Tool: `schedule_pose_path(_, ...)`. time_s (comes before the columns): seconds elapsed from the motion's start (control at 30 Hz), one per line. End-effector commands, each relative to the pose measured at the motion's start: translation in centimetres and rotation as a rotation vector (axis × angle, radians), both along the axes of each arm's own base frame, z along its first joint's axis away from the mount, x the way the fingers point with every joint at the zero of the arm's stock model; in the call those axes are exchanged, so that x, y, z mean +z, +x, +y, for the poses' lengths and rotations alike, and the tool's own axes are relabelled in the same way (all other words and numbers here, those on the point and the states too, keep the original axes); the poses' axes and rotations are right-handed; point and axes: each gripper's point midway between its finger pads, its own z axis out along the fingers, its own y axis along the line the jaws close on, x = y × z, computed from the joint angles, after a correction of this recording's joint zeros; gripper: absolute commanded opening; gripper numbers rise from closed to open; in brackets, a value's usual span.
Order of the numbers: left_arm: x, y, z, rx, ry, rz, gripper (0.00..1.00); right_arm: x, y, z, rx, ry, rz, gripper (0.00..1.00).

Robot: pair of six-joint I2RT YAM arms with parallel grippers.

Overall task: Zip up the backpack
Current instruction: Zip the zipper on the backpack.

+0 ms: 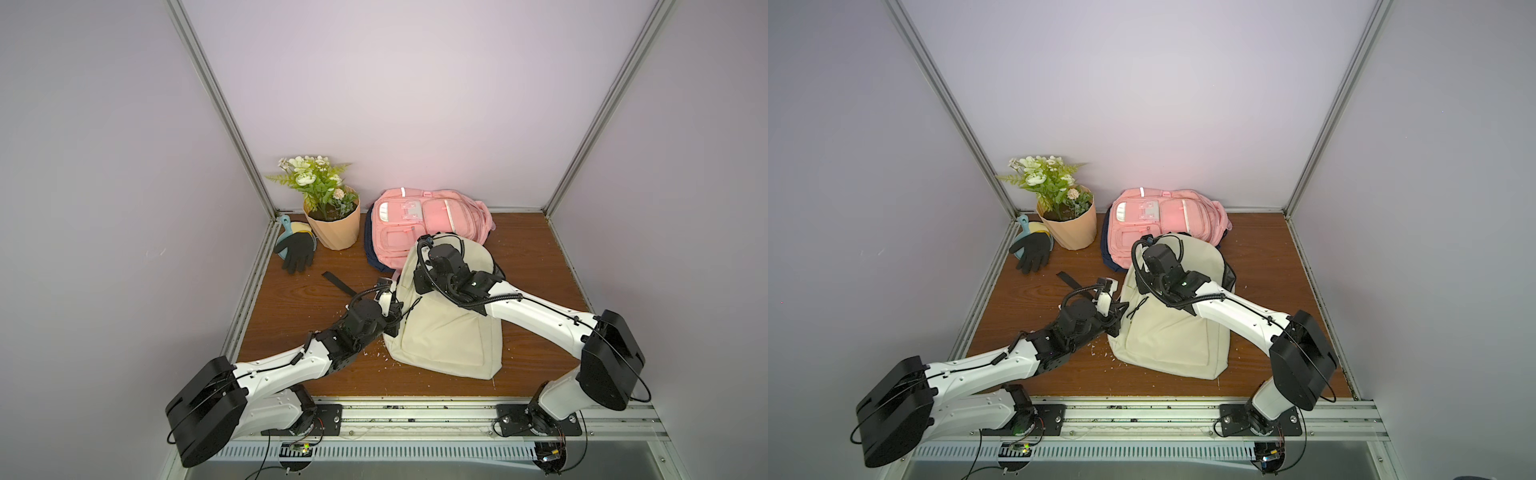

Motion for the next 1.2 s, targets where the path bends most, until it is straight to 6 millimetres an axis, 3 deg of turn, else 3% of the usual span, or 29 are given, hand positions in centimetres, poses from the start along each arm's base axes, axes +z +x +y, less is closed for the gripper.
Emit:
schedule_pose_path(0.0, 0.3, 0.0, 0.4, 0.022, -0.007, -0.024, 0.0, 3.9, 2.0, -2.1, -0.123, -0.026, -0.115, 0.0)
schedule_pose_path(0.33, -0.6, -0.3, 0.7, 0.028, 0.001, -0.005, 0.0, 7.9, 4.8, -4.2, -0.266, -0.105, -0.215, 0.0)
schedule_pose_path(0.63, -1.4, -0.5, 1.3, 0.04, 0.017, 0.006, 0.0, 11.2, 6.9, -5.5, -0.31, -0.037, -0.233, 0.0)
schedule_pose_path(0.77, -1.5, -0.4, 1.3, 0.041, 0.024, 0.009, 0.0, 11.5, 6.5, -4.7, -0.256, 0.011, -0.22, 0.0)
schedule_pose_path(0.87, -1.1, 0.0, 1.5, 0.06, 0.04, 0.002, 0.02, 11.5, 5.0, -2.3, -0.099, 0.057, -0.206, 0.0)
schedule_pose_path(0.93, -0.1, 0.5, 1.6, 0.071, 0.043, -0.021, 0.18, 11.3, 3.7, -1.0, -0.013, 0.08, -0.204, 0.0)
schedule_pose_path(1.0, 1.7, 1.5, 2.0, 0.089, 0.027, -0.053, 0.45, 11.1, 2.5, -0.3, 0.04, 0.099, -0.199, 0.0)
schedule_pose_path(1.07, 3.3, 2.6, 2.5, 0.104, 0.003, -0.079, 0.65, 11.1, 1.6, -0.2, 0.063, 0.121, -0.198, 0.0)
schedule_pose_path(1.17, 5.0, 4.5, 3.0, 0.125, -0.008, -0.11, 0.86, 11.0, 0.7, -0.1, 0.094, 0.138, -0.198, 0.0)
